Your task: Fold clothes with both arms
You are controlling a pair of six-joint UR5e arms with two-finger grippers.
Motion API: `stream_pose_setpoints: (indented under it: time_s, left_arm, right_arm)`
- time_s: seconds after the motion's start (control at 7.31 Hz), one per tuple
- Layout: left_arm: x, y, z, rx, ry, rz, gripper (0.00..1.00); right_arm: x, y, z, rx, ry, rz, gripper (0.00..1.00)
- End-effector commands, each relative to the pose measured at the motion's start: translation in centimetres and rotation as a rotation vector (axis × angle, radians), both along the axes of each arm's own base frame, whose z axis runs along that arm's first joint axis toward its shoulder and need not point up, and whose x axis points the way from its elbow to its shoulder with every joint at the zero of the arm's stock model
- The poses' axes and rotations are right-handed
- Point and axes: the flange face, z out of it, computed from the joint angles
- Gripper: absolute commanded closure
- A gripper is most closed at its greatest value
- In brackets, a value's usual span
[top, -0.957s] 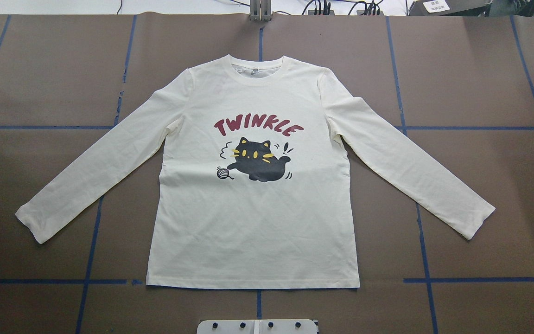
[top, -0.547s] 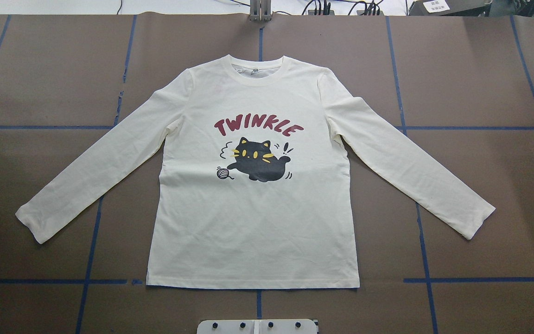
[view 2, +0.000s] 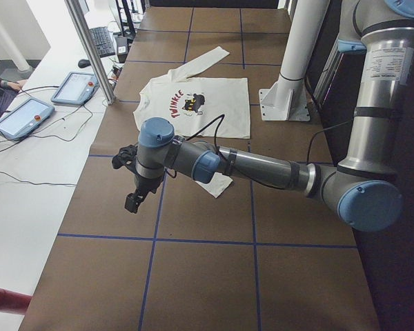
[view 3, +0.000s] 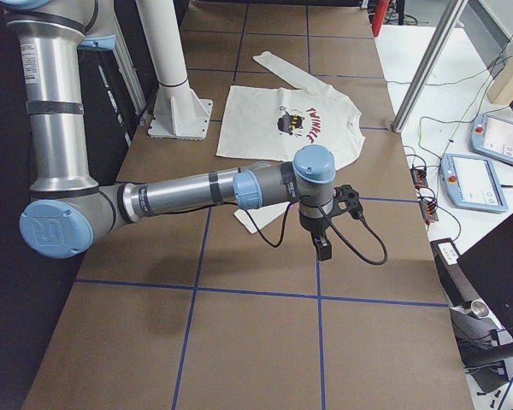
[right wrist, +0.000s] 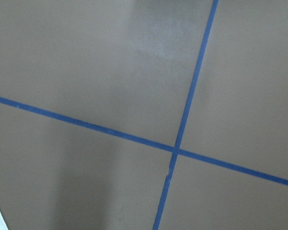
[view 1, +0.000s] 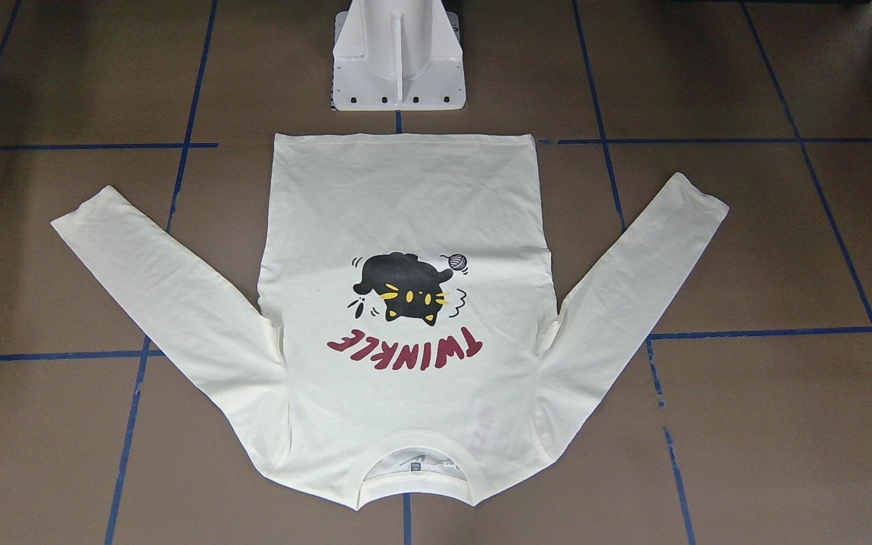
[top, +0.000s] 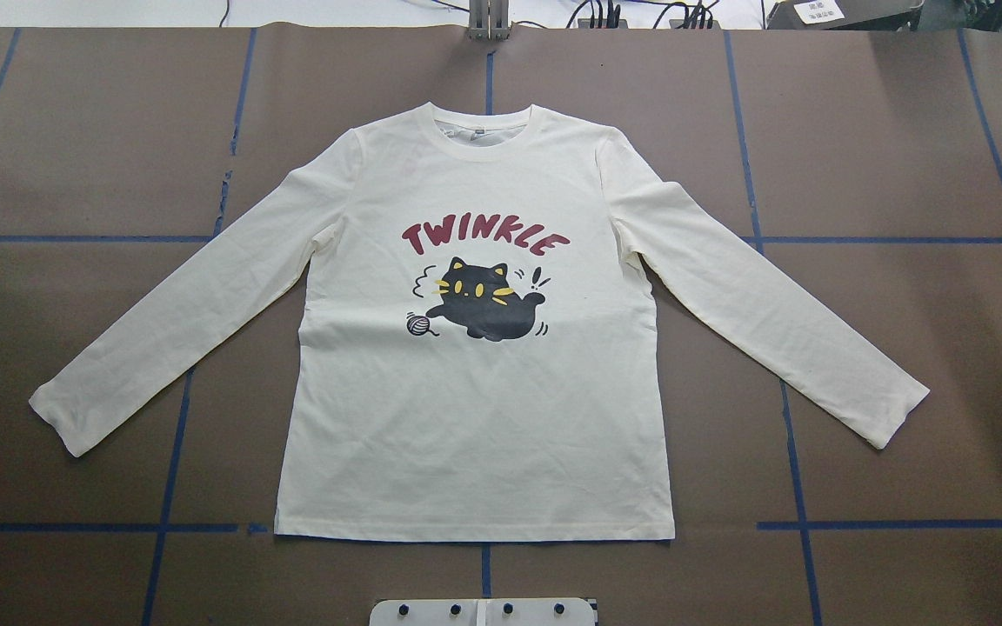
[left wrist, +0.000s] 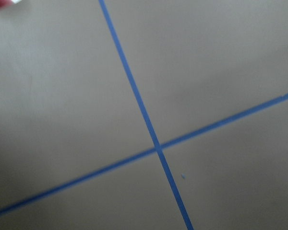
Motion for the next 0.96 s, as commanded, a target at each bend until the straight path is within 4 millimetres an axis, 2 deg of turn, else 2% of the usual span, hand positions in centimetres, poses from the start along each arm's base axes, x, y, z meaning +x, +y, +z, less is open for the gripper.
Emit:
stream_pose_setpoints:
  time_s: [0.0,0.14,0.27,0.41,0.55,0.68,0.82]
  left_arm:
    - [0.0,-0.8,-0.2,0.067,0.051,-0.092,0.00]
    - [0.0,-0.8,-0.3,0.055,0.062,-0.106,0.00]
    - [0.0,-0.7,-0.4,0.056,0.062,-0.106,0.00]
    - [0.0,-0.9,-0.5,0.057,0.063,-0.107,0.00]
    - [0.1,-0.9,-0.6,0.060,0.063,-0.105,0.00]
    - [0.0,-0.9,-0.6,0.060,0.063,-0.107,0.00]
    - [0.0,-0.9,-0.6,0.060,0.063,-0.107,0.00]
  right_arm:
    - [-1.0,1.5,-1.1,0.044,-0.146,-0.038,0.00]
    - [-2.5,2.5,-2.1,-0.014,-0.223,0.034,0.00]
    - [-6.8,2.7,-4.0,-0.052,-0.266,0.097,0.00]
    - [-12.0,4.3,-3.5,-0.065,-0.259,0.191,0.02]
    - [-17.9,6.4,-2.6,-0.105,-0.260,0.243,0.08]
    - [-21.0,9.3,-1.0,-0.139,-0.262,0.258,0.17]
    - [-22.8,12.0,0.8,-0.177,-0.238,0.243,0.23]
